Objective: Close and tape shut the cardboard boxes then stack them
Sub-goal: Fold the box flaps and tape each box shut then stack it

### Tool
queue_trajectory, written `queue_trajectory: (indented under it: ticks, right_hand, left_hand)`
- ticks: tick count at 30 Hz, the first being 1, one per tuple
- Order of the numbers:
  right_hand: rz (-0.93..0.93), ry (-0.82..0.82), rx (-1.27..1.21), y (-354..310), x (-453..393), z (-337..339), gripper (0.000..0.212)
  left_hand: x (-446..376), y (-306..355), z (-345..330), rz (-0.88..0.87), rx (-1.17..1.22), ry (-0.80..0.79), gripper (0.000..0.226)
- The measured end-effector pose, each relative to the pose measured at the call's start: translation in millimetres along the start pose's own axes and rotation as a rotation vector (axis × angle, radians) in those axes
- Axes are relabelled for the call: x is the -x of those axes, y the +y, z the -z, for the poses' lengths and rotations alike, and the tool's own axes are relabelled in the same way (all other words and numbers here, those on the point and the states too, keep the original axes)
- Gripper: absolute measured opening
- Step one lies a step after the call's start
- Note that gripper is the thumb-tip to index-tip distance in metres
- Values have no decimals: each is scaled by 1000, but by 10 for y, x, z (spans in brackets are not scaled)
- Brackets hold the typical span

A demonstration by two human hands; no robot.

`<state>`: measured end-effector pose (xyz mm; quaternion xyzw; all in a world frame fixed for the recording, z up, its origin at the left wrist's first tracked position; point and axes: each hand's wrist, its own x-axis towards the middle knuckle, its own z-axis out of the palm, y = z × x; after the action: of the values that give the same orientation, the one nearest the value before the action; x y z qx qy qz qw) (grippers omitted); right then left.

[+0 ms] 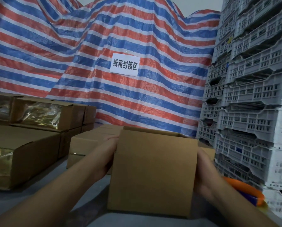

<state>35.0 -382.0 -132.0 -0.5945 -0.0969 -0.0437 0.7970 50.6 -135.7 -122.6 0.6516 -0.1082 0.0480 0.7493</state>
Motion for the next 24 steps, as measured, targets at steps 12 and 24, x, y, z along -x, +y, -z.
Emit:
queue_trajectory:
  ticks: [12,24]
  right_hand:
    - [-54,36,96,-46,-21,-94,22]
    - [-48,51,69,-22,-59,-20,18]
  left_hand:
    - [69,83,2,30,-120,-121,51]
    - [33,137,181,-25,-46,-434,75]
